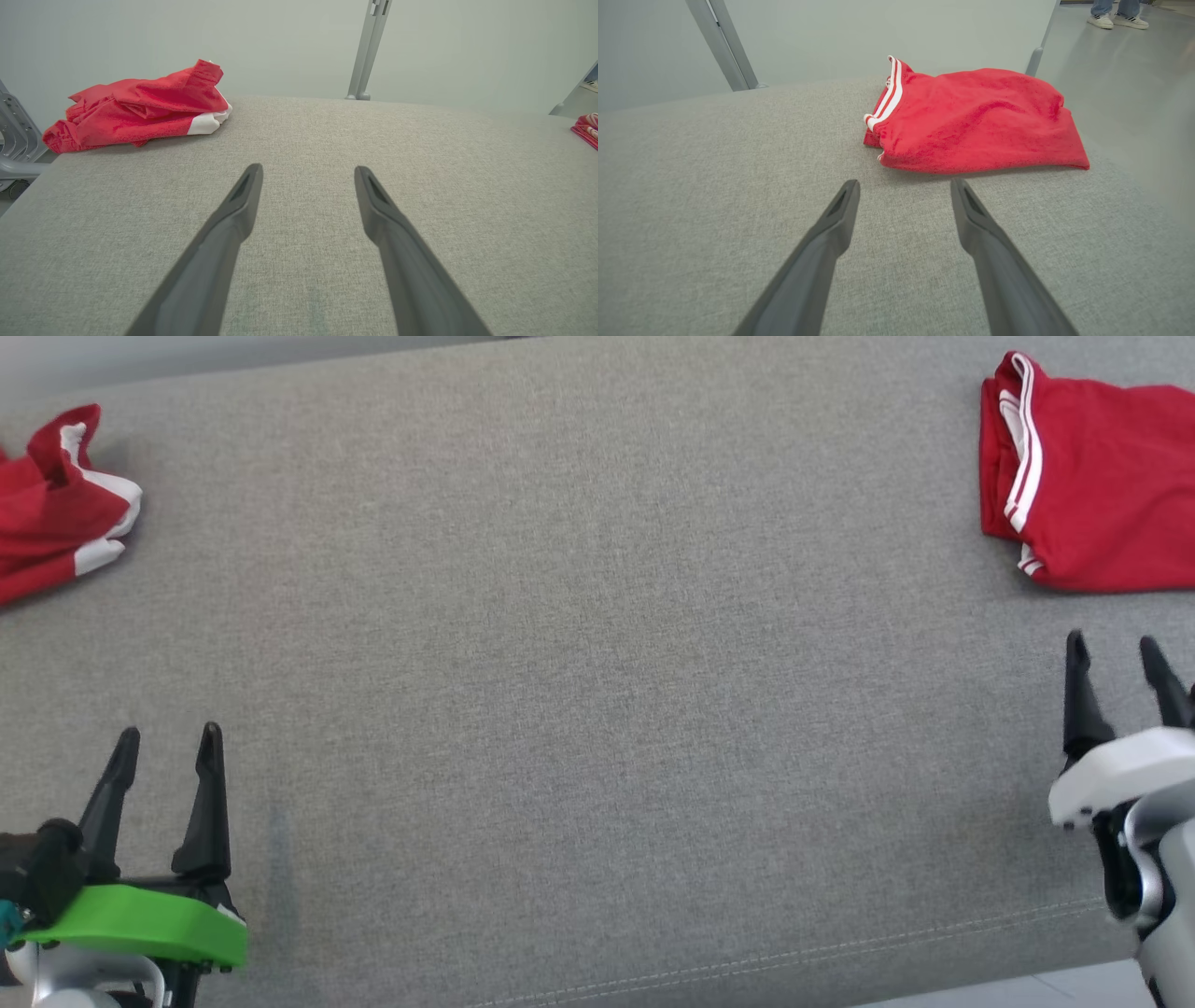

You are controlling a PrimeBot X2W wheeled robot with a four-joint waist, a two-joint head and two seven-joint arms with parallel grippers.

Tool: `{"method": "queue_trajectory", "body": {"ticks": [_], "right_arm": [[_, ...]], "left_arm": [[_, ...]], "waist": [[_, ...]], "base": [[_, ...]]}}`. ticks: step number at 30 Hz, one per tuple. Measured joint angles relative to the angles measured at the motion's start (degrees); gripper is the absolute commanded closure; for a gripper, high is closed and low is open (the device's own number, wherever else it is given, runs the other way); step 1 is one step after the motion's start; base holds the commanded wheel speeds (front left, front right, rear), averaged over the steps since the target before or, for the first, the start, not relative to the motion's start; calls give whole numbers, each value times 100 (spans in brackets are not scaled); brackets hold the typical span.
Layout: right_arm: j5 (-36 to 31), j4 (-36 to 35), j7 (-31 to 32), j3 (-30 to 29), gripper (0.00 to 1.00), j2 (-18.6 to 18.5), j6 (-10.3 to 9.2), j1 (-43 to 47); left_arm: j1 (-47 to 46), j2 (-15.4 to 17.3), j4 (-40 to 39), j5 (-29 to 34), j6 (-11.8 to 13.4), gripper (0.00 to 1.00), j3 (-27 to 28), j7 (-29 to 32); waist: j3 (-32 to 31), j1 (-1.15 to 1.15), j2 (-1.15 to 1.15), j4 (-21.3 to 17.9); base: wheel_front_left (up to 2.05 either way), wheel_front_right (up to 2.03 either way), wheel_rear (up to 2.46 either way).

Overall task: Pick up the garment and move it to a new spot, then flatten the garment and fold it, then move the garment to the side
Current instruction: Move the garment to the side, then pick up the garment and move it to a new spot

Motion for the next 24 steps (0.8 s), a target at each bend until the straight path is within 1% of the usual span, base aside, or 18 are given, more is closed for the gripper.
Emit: {"method": "queue_trajectory", "body": {"ticks": [1, 5, 7, 8, 11, 14, 19, 20, 22, 24], "right_arm": [[-49, -20, 0, 27, 0, 34, -41, 177], [-302, -162, 15, 205, 0, 140, -45, 649], [-391, -287, 15, 256, 0, 138, -51, 771], [-443, -348, 15, 277, 0, 123, -90, 818], [-605, -519, 15, 369, 0, 68, -93, 964], [-765, -675, 15, 684, 0, 76, -66, 998], [-1026, -927, 15, 1484, 0, 401, 316, 828], [-1055, -955, 15, 1586, 0, 456, 368, 767], [-1072, -988, 15, 1685, 0, 502, 428, 671], [-1072, -987, 23, 1699, 0, 497, 432, 628]], "left_arm": [[61, -40, 52, 0, 0, 0, -21, -1], [292, -79, 209, 0, 0, 0, -37, -58], [371, -82, 230, 0, 0, 0, -40, -66], [393, -90, 231, 0, 0, 0, -44, -66], [425, -125, 222, 0, 0, 0, -73, -68], [533, -158, 211, 0, 0, 0, -27, -116], [983, -158, 190, 0, 9, 0, 356, -175], [1082, -158, 177, 0, 15, 0, 435, -175], [1268, -157, 137, 0, 25, 0, 571, -176], [1424, -157, 90, 0, 62, 0, 650, -181]], "waist": [[-84, 0, 0, 14], [-412, 0, 0, 70], [-575, 0, 0, 103], [-652, 0, 0, 124], [-856, 0, 0, 223], [-988, 0, 0, 404], [-1136, 0, 0, 794], [-1162, 0, 0, 874], [-1214, 0, 0, 1039], [-1262, 0, 0, 1204]], "base": [[0, 0, 0], [0, 0, 0], [0, 0, 0], [0, 0, 0], [0, 0, 0], [0, 0, 0], [0, 0, 0], [0, 0, 0], [0, 0, 0], [0, 0, 0]]}}
